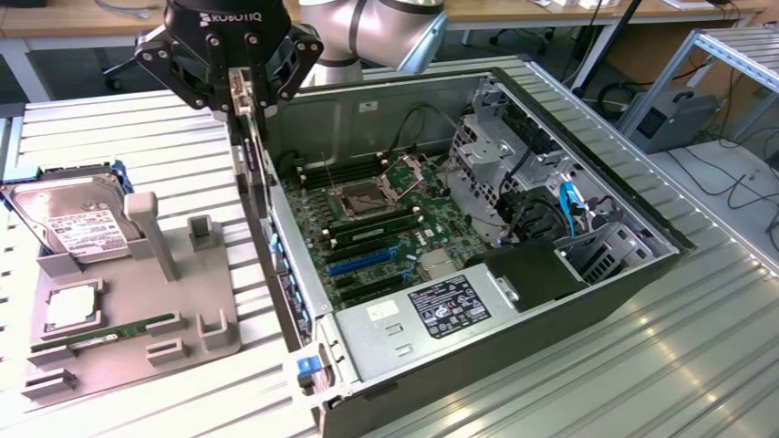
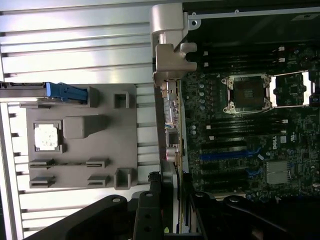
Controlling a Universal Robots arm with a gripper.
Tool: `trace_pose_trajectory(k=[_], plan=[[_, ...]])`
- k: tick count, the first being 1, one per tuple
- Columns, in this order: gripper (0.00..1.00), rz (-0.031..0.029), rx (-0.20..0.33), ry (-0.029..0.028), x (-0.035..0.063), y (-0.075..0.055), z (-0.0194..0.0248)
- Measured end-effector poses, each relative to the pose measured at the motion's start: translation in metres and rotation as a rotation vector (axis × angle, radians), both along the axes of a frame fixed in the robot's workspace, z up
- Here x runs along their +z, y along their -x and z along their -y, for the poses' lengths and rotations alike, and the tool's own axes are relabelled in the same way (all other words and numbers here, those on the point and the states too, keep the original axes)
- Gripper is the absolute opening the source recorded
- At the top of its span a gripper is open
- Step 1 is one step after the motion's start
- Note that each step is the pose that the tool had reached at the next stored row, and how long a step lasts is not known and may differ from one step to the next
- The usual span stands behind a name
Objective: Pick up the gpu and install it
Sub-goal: 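Pick up the gpu and move the gpu toward the slot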
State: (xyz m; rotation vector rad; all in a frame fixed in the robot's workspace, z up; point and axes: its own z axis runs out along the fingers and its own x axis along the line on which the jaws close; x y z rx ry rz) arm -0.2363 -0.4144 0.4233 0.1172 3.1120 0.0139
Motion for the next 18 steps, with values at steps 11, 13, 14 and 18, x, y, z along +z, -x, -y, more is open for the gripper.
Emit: trace_pose_trajectory(k=[11,13,14,18], plan=[[0.27,0.0000,0.000,0.0000,-0.0002,-0.0056,0.0000],[0.27,0.0000,0.000,0.0000,-0.0002,-0.0066,0.0000],[0.27,0.0001,0.000,-0.0001,-0.0003,-0.0071,0.0000],[0.27,0.0001,0.000,-0.0001,-0.0005,-0.0089,0.0000]])
